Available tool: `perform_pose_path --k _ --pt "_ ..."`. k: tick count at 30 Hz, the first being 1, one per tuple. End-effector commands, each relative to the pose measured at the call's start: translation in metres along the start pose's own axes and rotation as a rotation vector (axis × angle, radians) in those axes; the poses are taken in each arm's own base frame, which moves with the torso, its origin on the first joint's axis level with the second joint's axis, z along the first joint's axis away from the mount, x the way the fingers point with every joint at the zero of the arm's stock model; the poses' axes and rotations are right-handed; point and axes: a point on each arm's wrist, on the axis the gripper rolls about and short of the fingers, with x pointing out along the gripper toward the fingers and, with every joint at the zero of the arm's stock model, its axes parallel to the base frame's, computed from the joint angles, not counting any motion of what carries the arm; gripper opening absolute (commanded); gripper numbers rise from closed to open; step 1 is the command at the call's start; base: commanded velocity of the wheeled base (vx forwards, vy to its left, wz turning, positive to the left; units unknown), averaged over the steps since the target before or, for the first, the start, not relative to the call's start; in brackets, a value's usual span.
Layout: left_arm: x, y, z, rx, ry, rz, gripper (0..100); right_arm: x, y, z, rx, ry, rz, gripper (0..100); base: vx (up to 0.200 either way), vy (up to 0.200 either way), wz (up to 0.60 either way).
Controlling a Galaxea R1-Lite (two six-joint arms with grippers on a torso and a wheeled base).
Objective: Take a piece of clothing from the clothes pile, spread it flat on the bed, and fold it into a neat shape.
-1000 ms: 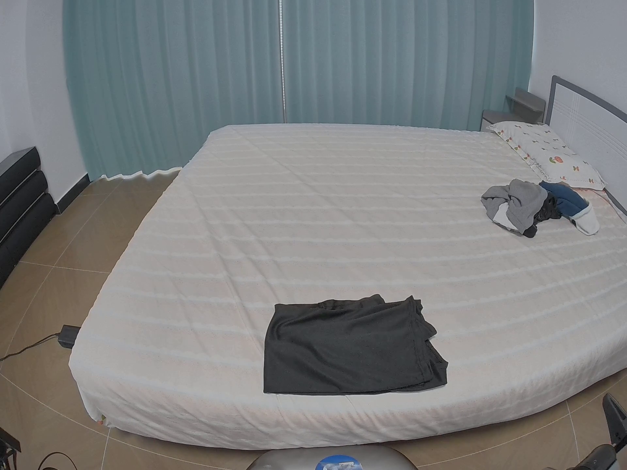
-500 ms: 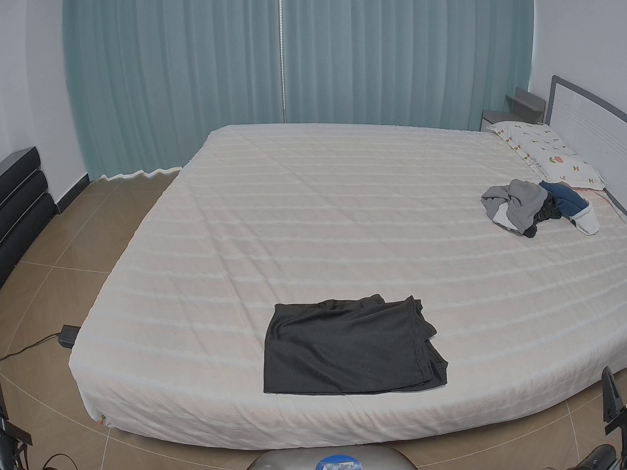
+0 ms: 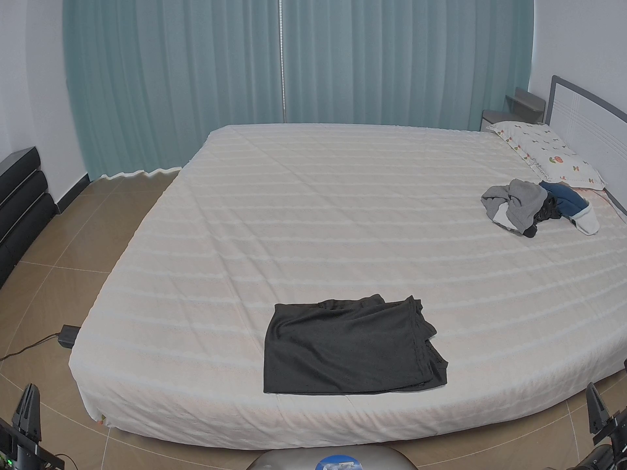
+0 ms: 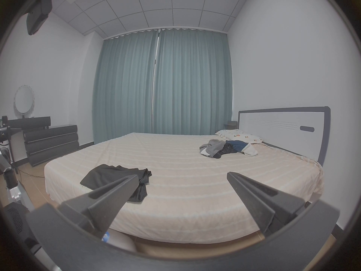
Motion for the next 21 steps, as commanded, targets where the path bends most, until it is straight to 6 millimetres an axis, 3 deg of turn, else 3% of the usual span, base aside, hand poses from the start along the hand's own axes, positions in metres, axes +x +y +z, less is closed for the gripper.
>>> perform_pose_path --k 1,14,21 --pt "0.0006 -0.0004 -0.0051 -0.012 0.013 -0.017 0 0.0013 0.0003 -0.004 0.006 0.02 0.002 100 0.0 0.0 0.0" --pt "0.0005 -0.0014 -0.0048 -0.021 0.018 -0.061 0 -0.0002 0.0006 -0.0054 -0.049 0.057 -0.064 100 0.0 0.0 0.0" --pt "0.0 -0.0017 -0.0124 -0.003 0.095 -0.08 0 -0.008 0.0049 -0.0086 -0.004 -0.044 0.007 100 0.0 0.0 0.0"
